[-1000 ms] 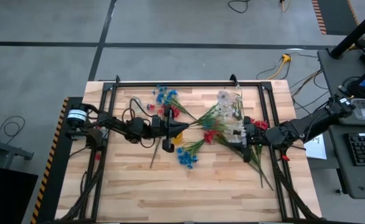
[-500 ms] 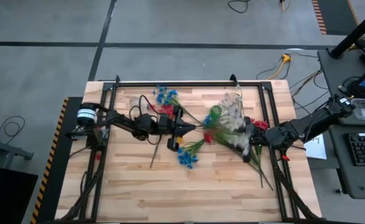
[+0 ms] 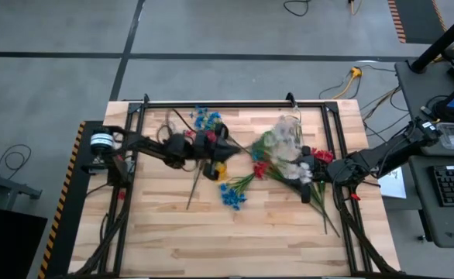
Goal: Sort flowers into vase by color
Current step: Put the bottom left white flowers into the yellow vase
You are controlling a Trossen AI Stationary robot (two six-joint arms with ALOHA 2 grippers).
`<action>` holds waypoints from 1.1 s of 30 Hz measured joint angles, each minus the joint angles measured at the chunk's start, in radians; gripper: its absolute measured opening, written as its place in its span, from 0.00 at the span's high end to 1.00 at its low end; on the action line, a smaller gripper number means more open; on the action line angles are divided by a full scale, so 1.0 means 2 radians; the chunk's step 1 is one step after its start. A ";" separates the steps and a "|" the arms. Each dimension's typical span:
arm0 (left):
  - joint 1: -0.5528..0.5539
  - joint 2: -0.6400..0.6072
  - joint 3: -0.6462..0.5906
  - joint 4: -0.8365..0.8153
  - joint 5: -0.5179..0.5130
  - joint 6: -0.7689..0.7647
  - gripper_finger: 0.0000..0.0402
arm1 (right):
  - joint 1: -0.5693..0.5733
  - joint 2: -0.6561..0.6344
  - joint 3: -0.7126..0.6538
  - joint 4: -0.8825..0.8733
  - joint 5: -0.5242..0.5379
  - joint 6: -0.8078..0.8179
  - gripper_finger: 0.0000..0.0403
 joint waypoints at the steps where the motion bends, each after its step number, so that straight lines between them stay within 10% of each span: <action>1: 0.010 -0.015 -0.007 0.000 0.004 0.000 1.00 | 0.000 0.000 0.000 -0.001 0.000 0.000 0.39; 15: 0.107 -0.195 -0.175 0.001 -0.013 -0.057 1.00 | 0.000 0.017 0.000 0.007 0.000 -0.033 0.39; 33: -0.009 -0.243 -0.334 -0.025 0.063 -0.368 1.00 | 0.000 0.066 0.000 0.026 0.000 -0.035 0.39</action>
